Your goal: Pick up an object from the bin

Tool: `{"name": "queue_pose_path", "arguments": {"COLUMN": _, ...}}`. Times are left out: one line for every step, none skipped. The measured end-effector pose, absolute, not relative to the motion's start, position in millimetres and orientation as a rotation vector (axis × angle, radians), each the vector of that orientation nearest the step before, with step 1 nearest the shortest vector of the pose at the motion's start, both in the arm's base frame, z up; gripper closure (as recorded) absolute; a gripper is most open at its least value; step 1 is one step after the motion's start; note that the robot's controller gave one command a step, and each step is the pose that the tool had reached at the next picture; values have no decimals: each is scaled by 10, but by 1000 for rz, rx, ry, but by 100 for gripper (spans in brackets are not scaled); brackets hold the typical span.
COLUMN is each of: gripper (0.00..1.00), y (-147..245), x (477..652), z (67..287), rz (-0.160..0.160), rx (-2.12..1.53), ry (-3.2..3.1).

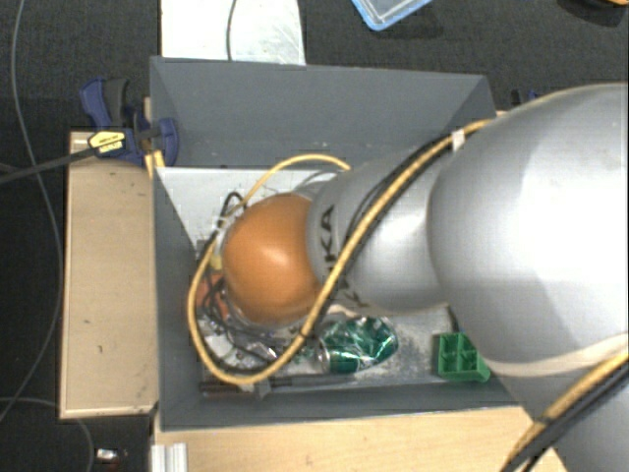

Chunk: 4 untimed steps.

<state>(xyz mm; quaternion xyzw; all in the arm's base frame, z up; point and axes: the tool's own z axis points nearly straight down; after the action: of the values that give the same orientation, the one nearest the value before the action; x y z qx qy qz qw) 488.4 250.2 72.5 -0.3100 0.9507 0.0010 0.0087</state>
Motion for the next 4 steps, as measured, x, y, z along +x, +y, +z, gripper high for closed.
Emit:
{"name": "queue_pose_path", "arguments": {"gripper": 0, "y": 2521, "x": 4983, "z": 1024, "rz": 2, "rx": -1221, "ry": 2869}}
{"name": "queue_pose_path", "arguments": {"gripper": 100, "y": 2363, "x": 5148, "z": 741, "rz": -2, "rx": -1728, "ry": 2589}}
{"name": "queue_pose_path", "arguments": {"gripper": 100, "y": 2363, "x": 5149, "z": 741, "rz": -2, "rx": -1727, "ry": 2590}}
{"name": "queue_pose_path", "arguments": {"gripper": 100, "y": 2354, "x": 5120, "z": 890, "rz": 2, "rx": -1731, "ry": 2598}}
